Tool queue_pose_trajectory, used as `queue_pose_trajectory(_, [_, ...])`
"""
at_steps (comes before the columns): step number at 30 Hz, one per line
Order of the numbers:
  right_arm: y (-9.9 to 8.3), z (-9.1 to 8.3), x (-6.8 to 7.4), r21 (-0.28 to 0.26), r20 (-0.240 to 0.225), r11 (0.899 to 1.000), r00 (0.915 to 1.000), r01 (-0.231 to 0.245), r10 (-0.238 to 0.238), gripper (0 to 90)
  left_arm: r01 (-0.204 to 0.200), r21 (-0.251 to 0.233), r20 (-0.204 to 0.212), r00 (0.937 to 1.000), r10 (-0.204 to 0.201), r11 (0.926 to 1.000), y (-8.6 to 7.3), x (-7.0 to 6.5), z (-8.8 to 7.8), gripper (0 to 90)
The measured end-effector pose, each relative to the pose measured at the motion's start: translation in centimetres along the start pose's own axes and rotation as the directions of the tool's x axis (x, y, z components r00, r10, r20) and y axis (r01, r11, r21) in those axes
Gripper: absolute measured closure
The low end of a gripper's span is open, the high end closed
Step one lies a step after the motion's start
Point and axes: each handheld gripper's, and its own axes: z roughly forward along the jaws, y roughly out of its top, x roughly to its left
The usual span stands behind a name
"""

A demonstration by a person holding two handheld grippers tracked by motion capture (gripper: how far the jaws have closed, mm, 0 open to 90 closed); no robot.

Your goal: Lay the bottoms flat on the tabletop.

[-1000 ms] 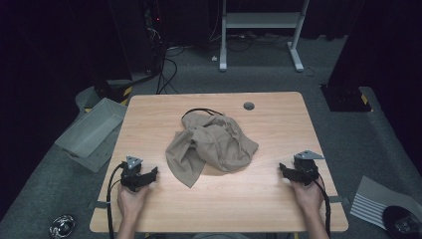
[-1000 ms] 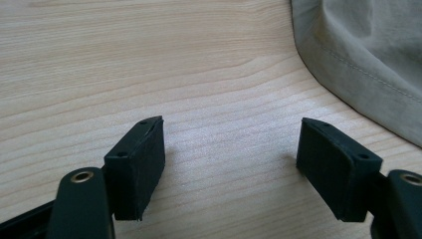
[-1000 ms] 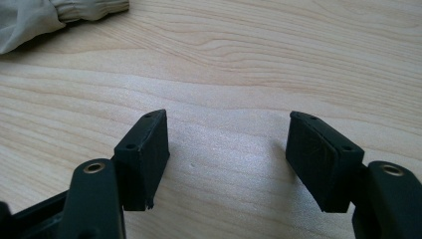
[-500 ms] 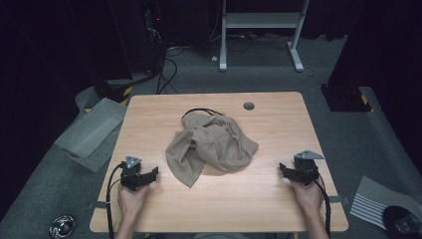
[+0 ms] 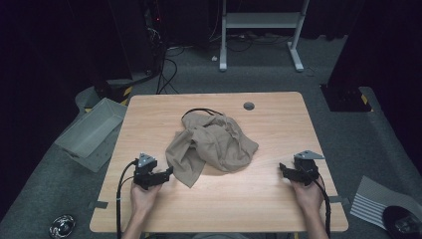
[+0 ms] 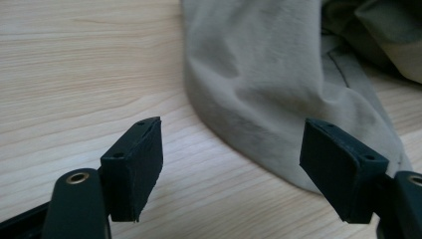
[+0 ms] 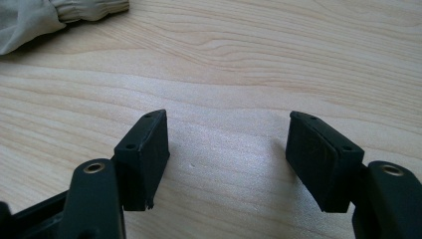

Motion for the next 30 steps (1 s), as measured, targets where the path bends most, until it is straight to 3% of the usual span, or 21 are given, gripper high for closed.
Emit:
queue_pose_trajectory(10, [0.0, 0.0, 0.0, 0.000, 0.000, 1.000, 1.0000, 0.000, 0.000, 33.4, -0.018, -0.011, 0.053, 0.9984, 0.018, 0.9998, 1.7, -2.1, 1.3, 24.8])
queue_pose_trajectory(16, [0.0, 0.0, 0.0, 0.000, -0.001, 1.000, 1.0000, 0.001, -0.001, 33.4, -0.038, 0.000, 0.018, 0.9991, 0.038, 0.9993, 3.1, -2.8, 3.2, 26.2])
queue_pose_trajectory(18, [0.0, 0.0, 0.0, 0.000, -0.002, 1.000, 1.0000, 0.001, -0.001, 33.4, -0.038, 0.025, 0.007, 0.9993, 0.038, 0.9990, 3.5, -3.0, 4.0, 29.6])
queue_pose_trajectory(20, [0.0, 0.0, 0.0, -0.001, -0.002, 1.000, 1.0000, 0.002, -0.002, 33.5, -0.062, 0.053, -0.022, 0.9977, 0.063, 0.9966, 3.9, -3.5, 5.0, 34.0])
queue_pose_trajectory(26, [0.0, 0.0, 0.0, 0.000, -0.004, 1.000, 1.0000, 0.006, -0.006, 33.4, -0.081, 0.087, -0.033, 0.9959, 0.084, 0.9929, 3.6, -3.8, 6.2, 49.5])
queue_pose_trajectory(27, [0.0, 0.0, 0.0, 0.000, -0.004, 1.000, 1.0000, 0.006, -0.006, 33.5, -0.109, 0.084, -0.044, 0.9926, 0.113, 0.9904, 3.5, -4.0, 6.2, 57.5])
queue_pose_trajectory(30, [0.0, 0.0, 0.0, 0.000, -0.005, 1.000, 1.0000, 0.004, -0.004, 33.5, -0.133, 0.082, -0.024, 0.9905, 0.135, 0.9878, 3.4, -4.4, 6.1, 68.6])
